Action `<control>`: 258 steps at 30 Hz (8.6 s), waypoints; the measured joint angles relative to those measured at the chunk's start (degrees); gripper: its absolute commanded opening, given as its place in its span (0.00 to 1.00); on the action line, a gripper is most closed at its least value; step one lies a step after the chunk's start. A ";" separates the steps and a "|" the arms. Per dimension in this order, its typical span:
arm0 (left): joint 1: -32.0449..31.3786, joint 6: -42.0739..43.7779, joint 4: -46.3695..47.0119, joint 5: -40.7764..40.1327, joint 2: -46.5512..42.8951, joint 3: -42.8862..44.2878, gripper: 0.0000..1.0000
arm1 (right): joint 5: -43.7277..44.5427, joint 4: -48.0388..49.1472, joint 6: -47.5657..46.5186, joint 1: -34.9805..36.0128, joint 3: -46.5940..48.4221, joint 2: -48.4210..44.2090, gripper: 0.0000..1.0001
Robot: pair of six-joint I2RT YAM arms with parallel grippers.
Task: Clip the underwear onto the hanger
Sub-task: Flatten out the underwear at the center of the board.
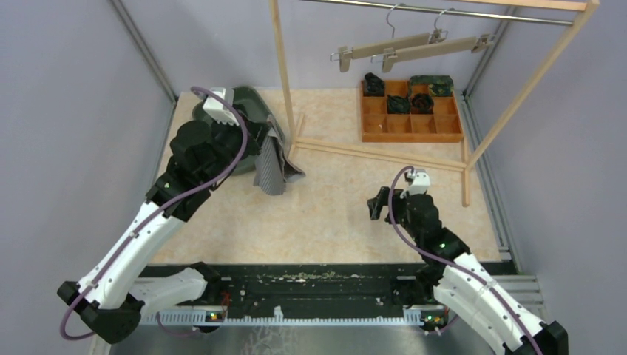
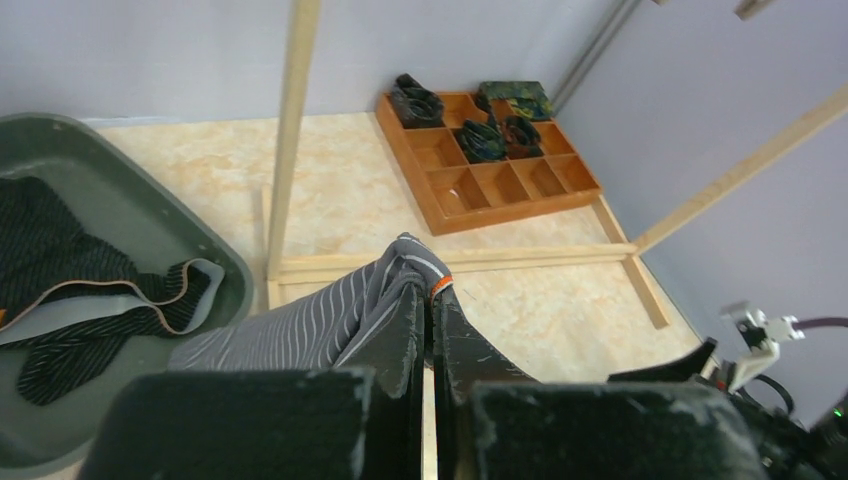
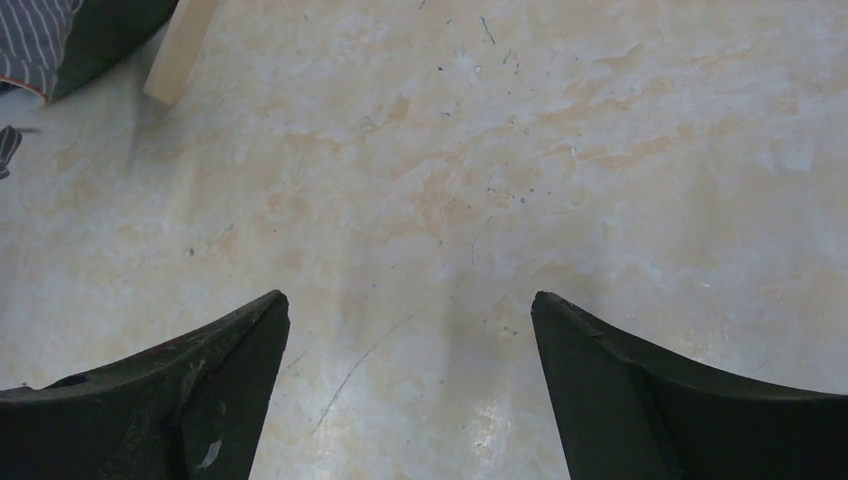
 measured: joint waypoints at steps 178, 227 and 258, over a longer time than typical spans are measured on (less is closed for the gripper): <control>-8.15 -15.82 7.10 12.76 -20.57 -54.16 0.81 | 29.81 -3.41 -8.94 24.37 22.64 38.95 0.00; -8.92 -14.27 21.90 6.78 -18.64 -41.05 0.00 | 13.25 3.69 -25.18 13.22 60.04 51.63 0.00; -12.68 -31.93 36.57 -1.88 -12.57 -64.72 0.00 | -12.46 2.82 -26.93 3.72 50.45 66.14 0.00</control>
